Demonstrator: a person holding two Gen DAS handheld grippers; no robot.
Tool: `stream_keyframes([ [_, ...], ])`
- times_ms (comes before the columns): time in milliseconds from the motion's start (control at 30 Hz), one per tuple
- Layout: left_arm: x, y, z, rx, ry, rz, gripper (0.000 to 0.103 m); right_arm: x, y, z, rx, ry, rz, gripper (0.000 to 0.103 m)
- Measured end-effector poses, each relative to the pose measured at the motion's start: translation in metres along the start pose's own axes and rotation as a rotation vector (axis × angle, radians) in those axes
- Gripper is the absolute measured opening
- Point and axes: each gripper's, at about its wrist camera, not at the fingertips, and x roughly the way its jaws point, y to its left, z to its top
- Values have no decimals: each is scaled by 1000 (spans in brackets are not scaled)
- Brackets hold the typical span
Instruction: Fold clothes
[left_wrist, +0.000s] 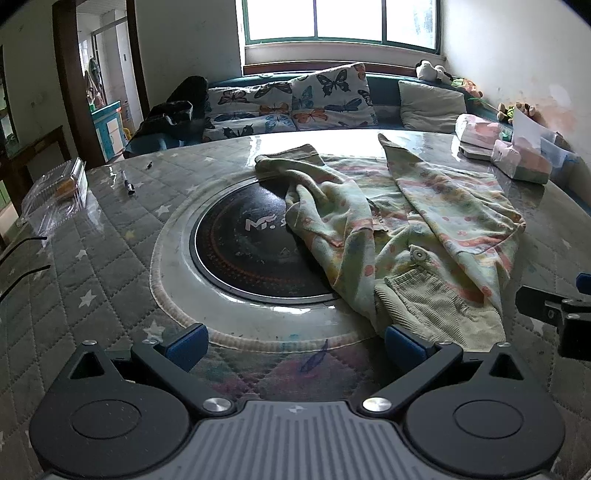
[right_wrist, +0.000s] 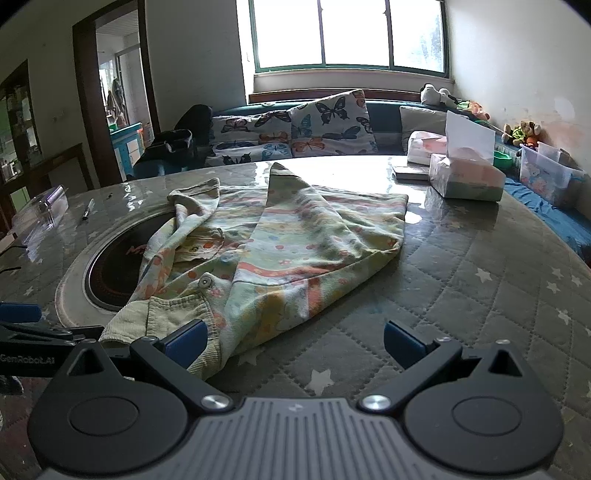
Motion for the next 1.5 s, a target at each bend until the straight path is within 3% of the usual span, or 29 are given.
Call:
stream_keyframes([
  [667, 1, 1, 20, 0, -15, 0, 103, 4, -3, 13, 2, 2, 6, 102],
  [1167, 28, -19, 55, 87, -44, -31, 102, 38, -7, 32, -16, 54, 23, 95],
  [1333, 41, -29, 65, 124, -44, -58, 93, 47, -8, 37, -29, 67, 20, 92],
  [1433, 53, -35, 67, 151, -33, -65, 77, 51, -9, 42, -35, 74, 23, 90],
  [1500, 61, -36, 68, 160, -14, -69, 59, 54, -10, 45, -39, 78, 24, 87],
])
